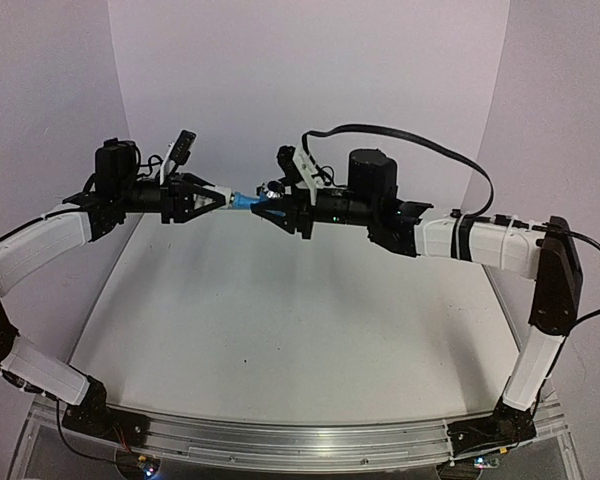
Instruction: Install the water faucets
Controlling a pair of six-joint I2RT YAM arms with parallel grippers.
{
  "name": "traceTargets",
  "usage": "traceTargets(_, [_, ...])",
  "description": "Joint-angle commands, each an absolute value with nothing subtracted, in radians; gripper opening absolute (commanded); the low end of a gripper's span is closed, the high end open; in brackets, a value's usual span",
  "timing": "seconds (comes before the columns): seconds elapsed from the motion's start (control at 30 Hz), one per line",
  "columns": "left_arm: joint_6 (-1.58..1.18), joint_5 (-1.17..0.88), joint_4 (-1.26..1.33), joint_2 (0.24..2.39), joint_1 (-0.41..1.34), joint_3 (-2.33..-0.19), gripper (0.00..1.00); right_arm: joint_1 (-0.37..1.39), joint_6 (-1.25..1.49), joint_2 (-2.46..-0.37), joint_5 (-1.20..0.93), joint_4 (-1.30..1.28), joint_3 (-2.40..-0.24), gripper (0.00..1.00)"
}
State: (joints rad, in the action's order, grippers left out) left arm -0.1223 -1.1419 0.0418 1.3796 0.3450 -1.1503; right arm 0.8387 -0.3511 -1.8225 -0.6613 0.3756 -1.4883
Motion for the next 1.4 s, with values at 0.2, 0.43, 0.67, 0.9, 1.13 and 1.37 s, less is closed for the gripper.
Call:
traceTargets(0.2, [0.254, -1.049, 0.156, 1.244, 0.393, -1.124, 0.00, 0.772, 0.682, -1.922, -0.959, 0.296, -1.726, 0.00])
traceTargets(0.43, [0.227, -1.056, 0.157, 1.240, 0.404, -1.101, 0.00, 0.754, 1.145, -2.001, -1.118, 0.339, -1.801, 0.00])
traceTargets(0.67, [0.227, -0.994, 0.157, 1.213, 0.407, -1.050, 0.00, 0.736, 1.643, -2.026, -1.182, 0.561, -1.688, 0.00])
traceTargets(0.9, [0.081, -0.987, 0.157, 1.243, 0.407, -1.063, 0.00, 0.711, 1.571, -1.985, -1.120, 0.671, -1.617, 0.62])
traceTargets(1.13, [-0.021, -0.933, 0.156, 1.206, 0.389, -1.052, 0.00, 0.635, 1.480, -1.927, -1.110, 0.671, -1.517, 0.89])
traceTargets(1.37, [-0.227, -0.873, 0.156, 1.212, 0.368, -1.086, 0.00, 0.558, 1.346, -1.908, -1.166, 0.558, -1.452, 0.98])
